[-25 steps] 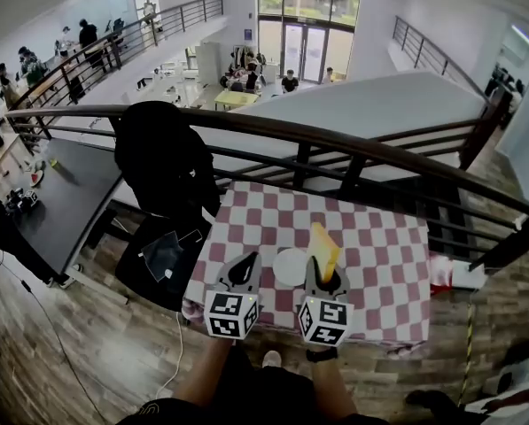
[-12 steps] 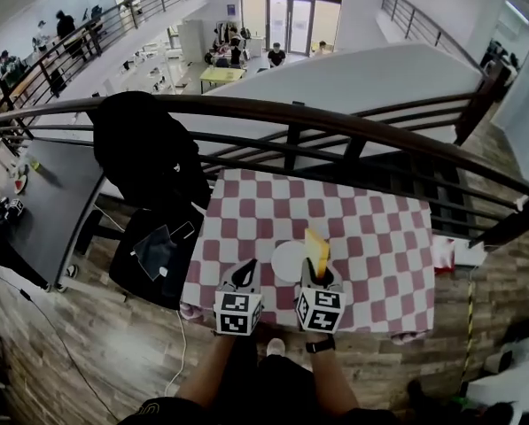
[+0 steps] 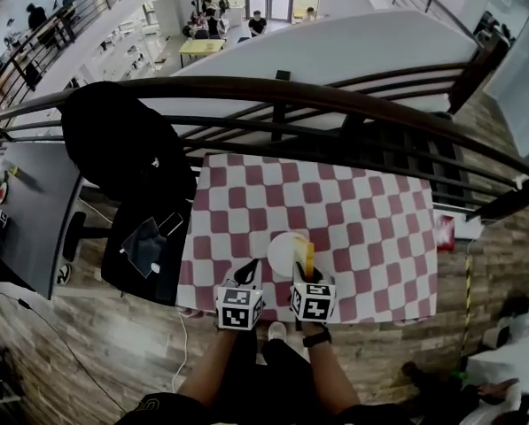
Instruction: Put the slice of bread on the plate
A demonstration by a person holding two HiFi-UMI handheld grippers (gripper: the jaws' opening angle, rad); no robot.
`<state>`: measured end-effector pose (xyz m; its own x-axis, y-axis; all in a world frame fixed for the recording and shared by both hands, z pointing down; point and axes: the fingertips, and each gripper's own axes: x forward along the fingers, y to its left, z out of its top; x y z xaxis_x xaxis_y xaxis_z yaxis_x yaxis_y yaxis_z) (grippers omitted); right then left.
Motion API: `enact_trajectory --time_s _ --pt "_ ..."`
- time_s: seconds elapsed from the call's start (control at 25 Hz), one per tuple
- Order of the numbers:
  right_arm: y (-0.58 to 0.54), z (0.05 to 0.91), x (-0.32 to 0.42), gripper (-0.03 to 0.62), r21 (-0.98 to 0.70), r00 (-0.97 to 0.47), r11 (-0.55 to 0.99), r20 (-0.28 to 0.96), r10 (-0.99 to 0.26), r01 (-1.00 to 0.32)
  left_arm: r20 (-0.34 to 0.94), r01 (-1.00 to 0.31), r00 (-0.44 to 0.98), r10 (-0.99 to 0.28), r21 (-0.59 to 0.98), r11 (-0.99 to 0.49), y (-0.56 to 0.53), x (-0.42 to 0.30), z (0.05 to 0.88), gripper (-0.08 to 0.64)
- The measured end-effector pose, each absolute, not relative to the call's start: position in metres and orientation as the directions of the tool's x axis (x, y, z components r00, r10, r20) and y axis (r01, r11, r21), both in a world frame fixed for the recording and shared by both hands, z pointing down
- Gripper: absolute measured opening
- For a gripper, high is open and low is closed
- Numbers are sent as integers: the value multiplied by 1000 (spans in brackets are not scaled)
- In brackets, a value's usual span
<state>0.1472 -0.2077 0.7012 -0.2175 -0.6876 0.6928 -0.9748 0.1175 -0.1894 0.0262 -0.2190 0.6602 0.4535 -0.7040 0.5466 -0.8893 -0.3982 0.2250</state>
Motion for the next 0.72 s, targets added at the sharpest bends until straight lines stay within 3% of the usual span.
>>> enact_trajectory --time_s 0.2,0.44,0.72 --pt "-204 745 135 107 -327 -300 63 751 -588 -943 588 -883 464 -662 248 -399 -224 27 683 20" --pt "-219 770 108 107 -461 -410 47 732 -544 -886 619 -884 460 -636 258 -389 -233 18 698 20" --pt "-229 797 93 107 -491 -440 33 748 -497 -871 643 -901 429 -634 253 -352 -241 -1 713 20"
